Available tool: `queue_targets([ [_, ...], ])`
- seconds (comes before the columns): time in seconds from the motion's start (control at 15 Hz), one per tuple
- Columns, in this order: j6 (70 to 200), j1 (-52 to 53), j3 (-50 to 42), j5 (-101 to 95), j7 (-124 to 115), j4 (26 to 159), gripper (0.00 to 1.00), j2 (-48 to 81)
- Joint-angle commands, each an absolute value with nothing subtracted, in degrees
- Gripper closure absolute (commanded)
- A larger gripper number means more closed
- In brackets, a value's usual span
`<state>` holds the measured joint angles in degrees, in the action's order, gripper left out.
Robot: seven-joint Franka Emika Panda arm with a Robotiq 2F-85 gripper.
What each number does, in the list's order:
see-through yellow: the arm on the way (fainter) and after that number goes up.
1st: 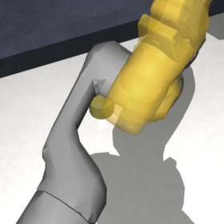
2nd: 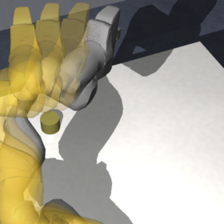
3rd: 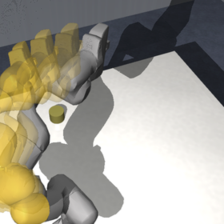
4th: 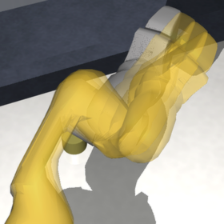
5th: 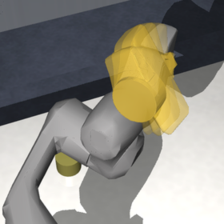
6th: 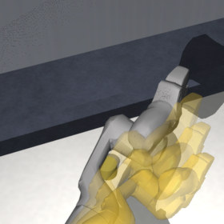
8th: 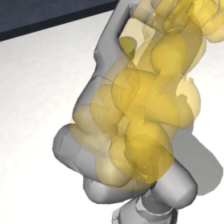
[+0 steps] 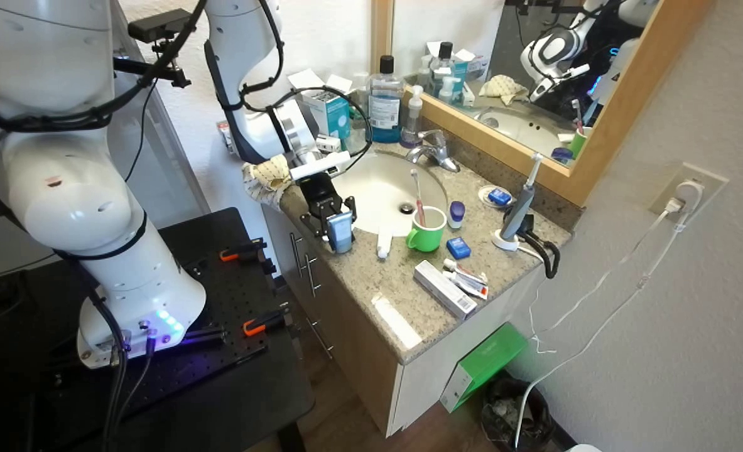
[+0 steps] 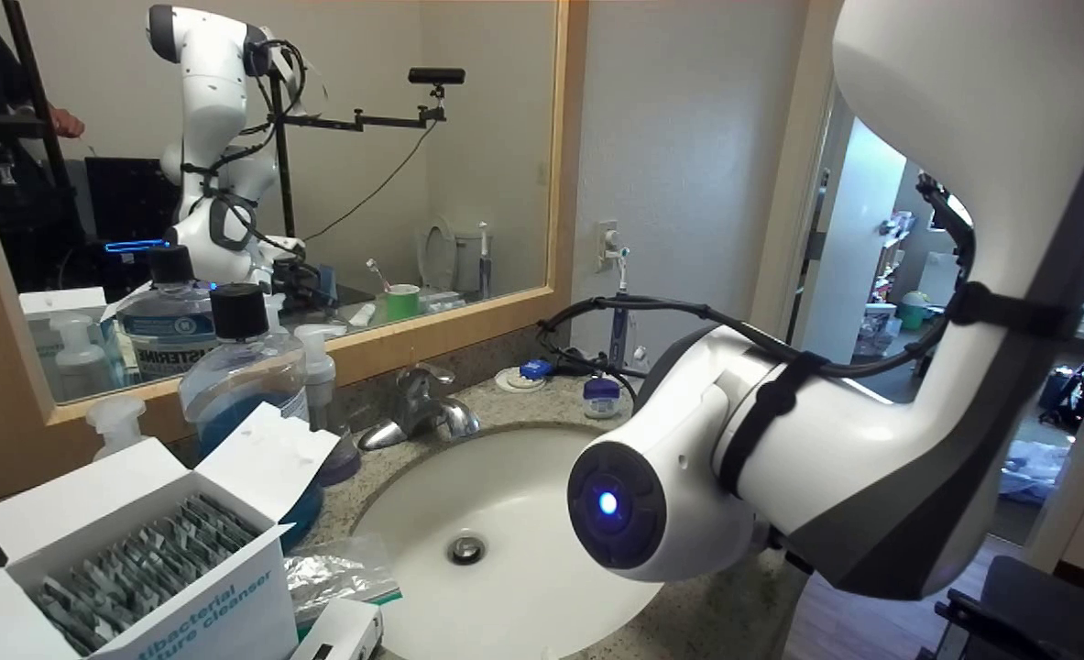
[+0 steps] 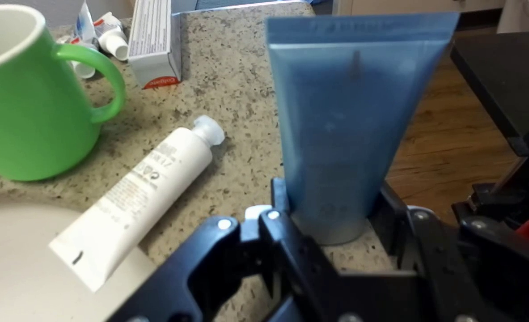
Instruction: Place the grey tube upside down
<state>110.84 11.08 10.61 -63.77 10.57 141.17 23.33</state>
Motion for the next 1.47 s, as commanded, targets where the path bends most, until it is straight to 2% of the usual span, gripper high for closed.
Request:
queue_targets([
  [0.0,109.01,11.39,10.98,-64.69,8.35,140.43,0.77,24.00],
  [0.93,109.64,10.90,10.87,-65.02,8.98,140.43,0.75,24.05],
  [1.13,109.60,10.86,10.87,-64.97,9.18,140.37,0.77,24.03],
  [1.2,109.54,10.82,10.86,-64.87,9.34,140.33,0.73,24.03],
  [1.27,109.46,10.80,10.86,-64.77,9.44,140.29,0.75,24.06],
  [1.4,109.47,10.76,10.85,-64.77,9.60,140.28,0.68,24.05],
])
